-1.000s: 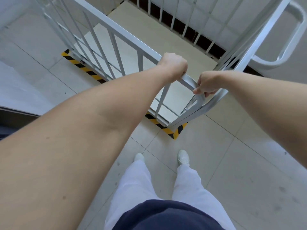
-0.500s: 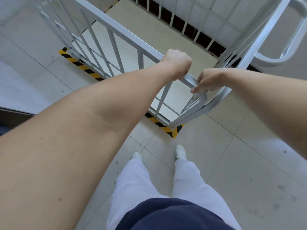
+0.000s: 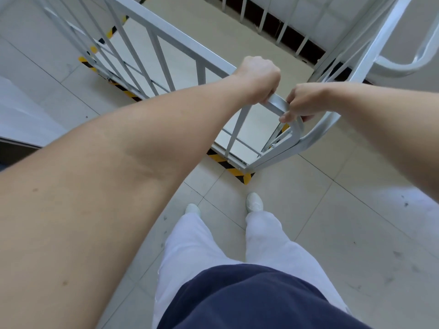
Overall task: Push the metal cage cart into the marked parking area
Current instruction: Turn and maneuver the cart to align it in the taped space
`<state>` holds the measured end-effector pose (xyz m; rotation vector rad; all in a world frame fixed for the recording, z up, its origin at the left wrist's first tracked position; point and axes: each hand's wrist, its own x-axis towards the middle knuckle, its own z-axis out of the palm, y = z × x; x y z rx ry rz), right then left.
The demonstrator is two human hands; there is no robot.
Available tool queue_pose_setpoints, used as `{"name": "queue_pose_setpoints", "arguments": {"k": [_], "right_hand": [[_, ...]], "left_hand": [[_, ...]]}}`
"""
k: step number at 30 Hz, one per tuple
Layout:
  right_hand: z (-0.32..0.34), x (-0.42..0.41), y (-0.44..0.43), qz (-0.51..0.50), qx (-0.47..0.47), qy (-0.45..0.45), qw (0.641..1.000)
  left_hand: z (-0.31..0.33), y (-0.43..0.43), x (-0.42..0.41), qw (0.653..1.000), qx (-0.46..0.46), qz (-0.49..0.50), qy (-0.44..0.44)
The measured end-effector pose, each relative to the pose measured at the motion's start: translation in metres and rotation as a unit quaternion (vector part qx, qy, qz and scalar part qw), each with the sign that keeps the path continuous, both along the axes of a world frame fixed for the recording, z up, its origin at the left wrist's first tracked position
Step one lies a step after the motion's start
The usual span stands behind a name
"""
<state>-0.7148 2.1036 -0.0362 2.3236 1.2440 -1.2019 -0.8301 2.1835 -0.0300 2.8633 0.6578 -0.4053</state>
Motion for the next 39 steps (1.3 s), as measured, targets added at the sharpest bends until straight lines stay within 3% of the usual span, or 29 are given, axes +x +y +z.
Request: {"name": "queue_pose_setpoints", "arguments": {"k": [23,39], "right_hand": [[-0.001,-0.020,-0.017,-0.018,0.049,-0.090,0.995],[-0.009,0.015,-0.069,0.033,0.050,-0.042,0.997]], "left_hand": [[-0.017,0.024,-0.024,0.996,-0.048,0.046,-0.064],[-0.020,-0.031,-0.005,0.994,-0.051,0.072,-0.063]]}}
